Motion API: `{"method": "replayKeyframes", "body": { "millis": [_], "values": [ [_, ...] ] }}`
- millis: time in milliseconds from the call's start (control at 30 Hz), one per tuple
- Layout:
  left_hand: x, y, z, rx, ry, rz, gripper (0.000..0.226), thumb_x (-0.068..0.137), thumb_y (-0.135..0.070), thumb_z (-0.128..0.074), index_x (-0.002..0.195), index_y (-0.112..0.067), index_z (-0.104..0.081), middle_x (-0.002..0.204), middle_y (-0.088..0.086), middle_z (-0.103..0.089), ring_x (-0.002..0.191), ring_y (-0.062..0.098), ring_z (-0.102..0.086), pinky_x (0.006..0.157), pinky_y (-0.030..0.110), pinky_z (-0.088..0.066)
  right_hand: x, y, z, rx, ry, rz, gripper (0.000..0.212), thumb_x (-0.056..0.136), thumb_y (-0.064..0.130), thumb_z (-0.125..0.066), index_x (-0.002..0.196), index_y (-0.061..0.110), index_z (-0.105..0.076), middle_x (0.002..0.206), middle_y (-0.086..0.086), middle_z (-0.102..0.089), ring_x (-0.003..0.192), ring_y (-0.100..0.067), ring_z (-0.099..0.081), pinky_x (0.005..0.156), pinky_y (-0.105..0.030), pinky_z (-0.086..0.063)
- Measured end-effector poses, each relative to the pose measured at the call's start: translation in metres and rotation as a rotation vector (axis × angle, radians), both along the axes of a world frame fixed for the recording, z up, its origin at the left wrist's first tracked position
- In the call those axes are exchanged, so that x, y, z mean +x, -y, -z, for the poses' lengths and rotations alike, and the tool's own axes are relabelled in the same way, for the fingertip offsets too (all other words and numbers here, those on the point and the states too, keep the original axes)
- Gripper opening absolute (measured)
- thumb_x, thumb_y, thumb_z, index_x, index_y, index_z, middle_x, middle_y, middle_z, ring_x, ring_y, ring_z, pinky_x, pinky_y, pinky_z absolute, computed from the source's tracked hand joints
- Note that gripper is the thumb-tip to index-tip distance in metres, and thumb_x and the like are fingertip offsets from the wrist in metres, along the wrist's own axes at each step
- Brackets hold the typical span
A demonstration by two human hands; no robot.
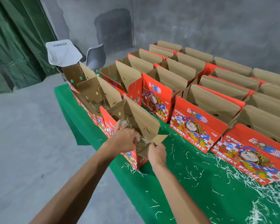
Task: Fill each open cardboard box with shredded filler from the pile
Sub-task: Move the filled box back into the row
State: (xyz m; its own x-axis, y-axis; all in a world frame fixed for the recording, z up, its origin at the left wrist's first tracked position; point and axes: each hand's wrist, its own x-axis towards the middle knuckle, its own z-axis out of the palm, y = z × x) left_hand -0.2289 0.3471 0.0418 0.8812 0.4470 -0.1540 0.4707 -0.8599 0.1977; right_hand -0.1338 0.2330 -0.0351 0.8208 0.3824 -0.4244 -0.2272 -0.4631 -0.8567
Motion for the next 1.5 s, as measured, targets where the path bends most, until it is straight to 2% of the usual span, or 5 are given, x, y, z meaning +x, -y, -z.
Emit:
{"method": "replayKeyframes", "body": {
  "millis": [233,500,867,1167,1500],
  "values": [
    [0.014,-0.002,-0.006,-0.195,0.071,0.100,0.030,0.069,-0.046,-0.045,0.089,-0.036,-0.065,0.085,-0.019,-0.066,0.097,0.009,-0.058,0.111,0.053,-0.005,0.012,-0.006,-0.002,0.105,-0.249,-0.072,0.024,0.107,0.025,-0.040,0.109,0.011,-0.059,0.110,-0.010,-0.067,0.097,-0.017,-0.063,0.073,-0.027,-0.043],
    [0.047,0.015,-0.023,-0.116,0.220,0.028,0.016,0.092,-0.024,-0.053,0.081,-0.014,-0.058,0.081,0.003,-0.067,0.083,0.026,-0.065,0.082,0.039,-0.051,0.047,0.002,-0.040,0.249,0.121,-0.144,0.047,0.097,0.051,-0.055,0.139,0.032,-0.051,0.139,0.011,-0.057,0.112,-0.005,-0.057,0.092,-0.026,-0.042],
    [0.105,-0.099,-0.031,0.144,0.448,-0.050,0.016,0.088,-0.030,-0.058,0.100,-0.026,-0.068,0.098,-0.012,-0.065,0.094,0.013,-0.061,0.090,0.035,-0.047,0.098,-0.111,-0.068,0.130,0.204,-0.200,0.036,0.099,0.032,-0.053,0.135,0.031,-0.051,0.130,0.013,-0.058,0.109,-0.008,-0.057,0.094,-0.033,-0.051],
    [0.233,-0.248,-0.015,-0.066,0.022,-0.365,0.073,0.086,-0.051,-0.056,0.141,-0.009,-0.033,0.138,0.014,-0.048,0.130,0.037,-0.046,0.109,0.051,-0.033,0.147,-0.188,-0.055,0.054,0.182,-0.137,0.041,0.099,0.048,-0.049,0.136,0.032,-0.050,0.117,0.016,-0.059,0.091,0.006,-0.057,0.063,-0.014,-0.039],
    [0.264,-0.288,0.016,-0.046,0.007,-0.342,0.020,0.098,-0.020,-0.047,0.108,-0.010,-0.060,0.081,0.002,-0.058,0.075,0.022,-0.061,0.073,0.036,-0.053,0.167,-0.198,-0.043,-0.075,0.173,-0.096,0.038,0.100,0.054,-0.042,0.133,0.036,-0.049,0.102,0.023,-0.054,0.079,0.005,-0.061,0.051,-0.012,-0.038]
  ]
}}
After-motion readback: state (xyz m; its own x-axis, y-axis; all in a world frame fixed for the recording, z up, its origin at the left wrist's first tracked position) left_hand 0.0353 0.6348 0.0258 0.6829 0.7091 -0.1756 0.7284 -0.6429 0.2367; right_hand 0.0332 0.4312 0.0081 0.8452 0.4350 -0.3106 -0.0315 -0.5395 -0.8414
